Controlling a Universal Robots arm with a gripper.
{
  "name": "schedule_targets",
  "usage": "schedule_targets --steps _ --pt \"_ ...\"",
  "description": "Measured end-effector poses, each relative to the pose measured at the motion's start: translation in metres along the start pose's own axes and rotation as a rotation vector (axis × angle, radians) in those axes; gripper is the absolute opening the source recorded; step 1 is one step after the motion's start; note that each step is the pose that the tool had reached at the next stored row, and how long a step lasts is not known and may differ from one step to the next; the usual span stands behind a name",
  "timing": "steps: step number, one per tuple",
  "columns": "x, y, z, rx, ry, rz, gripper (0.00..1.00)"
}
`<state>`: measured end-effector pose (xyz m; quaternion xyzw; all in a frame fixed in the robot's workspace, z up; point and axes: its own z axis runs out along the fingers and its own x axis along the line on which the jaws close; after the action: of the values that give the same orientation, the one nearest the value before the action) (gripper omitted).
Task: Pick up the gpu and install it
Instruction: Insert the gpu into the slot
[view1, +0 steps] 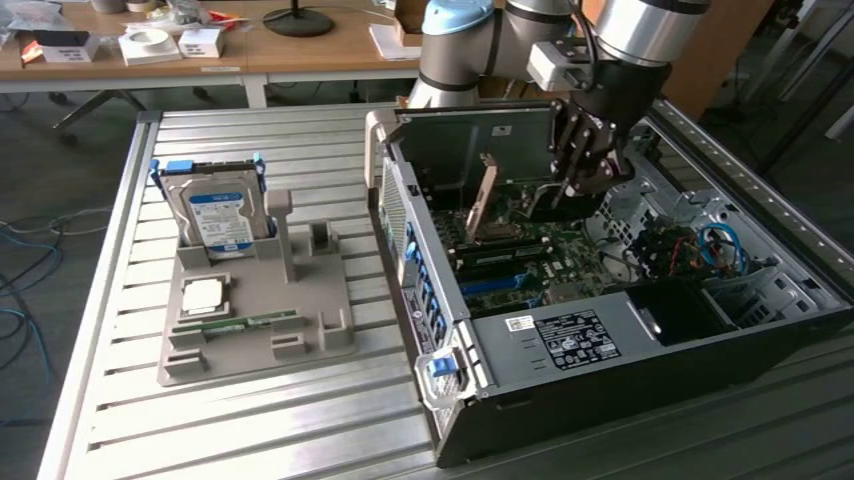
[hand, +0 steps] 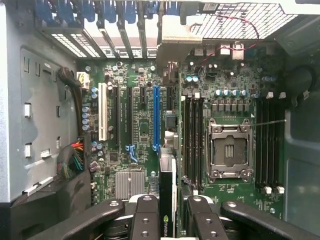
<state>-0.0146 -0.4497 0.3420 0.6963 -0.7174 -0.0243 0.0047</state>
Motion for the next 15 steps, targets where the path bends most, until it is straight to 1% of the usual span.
schedule_targets --steps 3,7,8,10,15 --pt "0.0001 0.0021 0.0005 0.0019 -0.0002 -0.002 0.26" --pt "0.0004 0.0034 0.0031 0.0107 -0.0002 -0.009 0.26" --pt "0.0005 0.0037 0.0037 0.0120 -0.0002 -0.011 0.26" --pt "0.0007 0.0043 0.0050 0.0130 0.0000 -0.013 0.26" --pt "0.0015 0.0055 0.0093 0.0130 0.0001 -0.019 0.26"
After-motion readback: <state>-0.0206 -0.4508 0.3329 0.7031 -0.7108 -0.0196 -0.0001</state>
